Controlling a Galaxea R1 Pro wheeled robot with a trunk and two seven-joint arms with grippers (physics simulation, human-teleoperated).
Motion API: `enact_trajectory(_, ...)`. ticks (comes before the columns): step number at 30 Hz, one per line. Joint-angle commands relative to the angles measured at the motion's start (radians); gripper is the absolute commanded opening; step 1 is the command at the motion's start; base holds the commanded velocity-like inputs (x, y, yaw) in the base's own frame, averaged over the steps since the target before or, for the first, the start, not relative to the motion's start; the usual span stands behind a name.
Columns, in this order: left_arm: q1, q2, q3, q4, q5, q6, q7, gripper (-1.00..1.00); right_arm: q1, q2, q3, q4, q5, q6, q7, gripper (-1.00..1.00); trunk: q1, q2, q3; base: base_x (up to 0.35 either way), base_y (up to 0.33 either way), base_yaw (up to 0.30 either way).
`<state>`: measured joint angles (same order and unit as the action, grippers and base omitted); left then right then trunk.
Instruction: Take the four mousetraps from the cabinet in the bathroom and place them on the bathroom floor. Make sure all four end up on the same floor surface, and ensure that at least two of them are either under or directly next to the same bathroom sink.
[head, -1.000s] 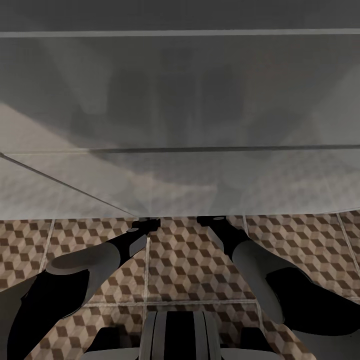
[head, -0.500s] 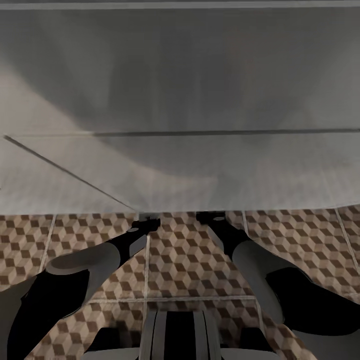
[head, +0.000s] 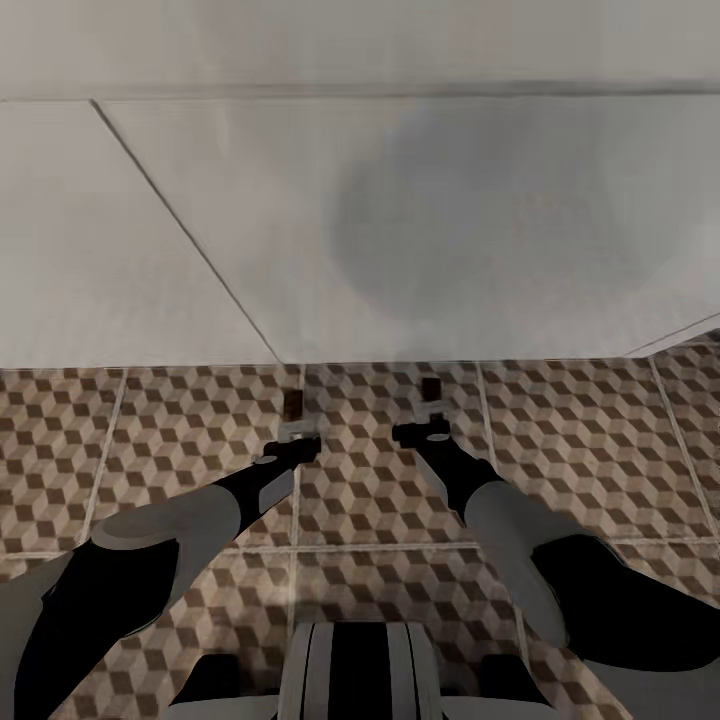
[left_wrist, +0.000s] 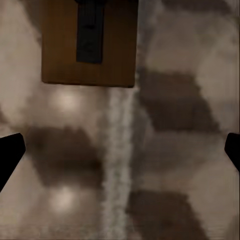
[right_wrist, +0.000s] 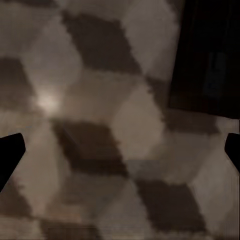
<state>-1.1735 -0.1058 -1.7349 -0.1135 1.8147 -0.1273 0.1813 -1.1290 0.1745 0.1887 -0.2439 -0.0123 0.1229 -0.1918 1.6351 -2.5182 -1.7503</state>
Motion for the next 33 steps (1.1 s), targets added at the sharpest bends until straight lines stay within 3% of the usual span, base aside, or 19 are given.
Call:
enact_trajectory(1,0.000,0.000,0.000,0.000,0.000,0.000,0.000,1.00,0.000,0.000,0.000,0.000,0.000,0.000,0.000,1.00,0.000,0.000,0.000,-0.327,0.000,0.000)
enact_trajectory(10,0.000,0.000,0.000,0.000,0.000,0.000,0.000,1.00,0.000,0.000,0.000,0.000,0.000,0.000,0.000,1.00,0.000,0.000,0.000,-0.212,0.000,0.000)
enact_trajectory(33,0.000,0.000,0.000,-0.002,0.000,0.000,0.000,1.00,0.000,0.000,0.000,0.000,0.000,-0.003,0.000,1.00,0.000,0.000,0.000,-0.012,0.000,0.000)
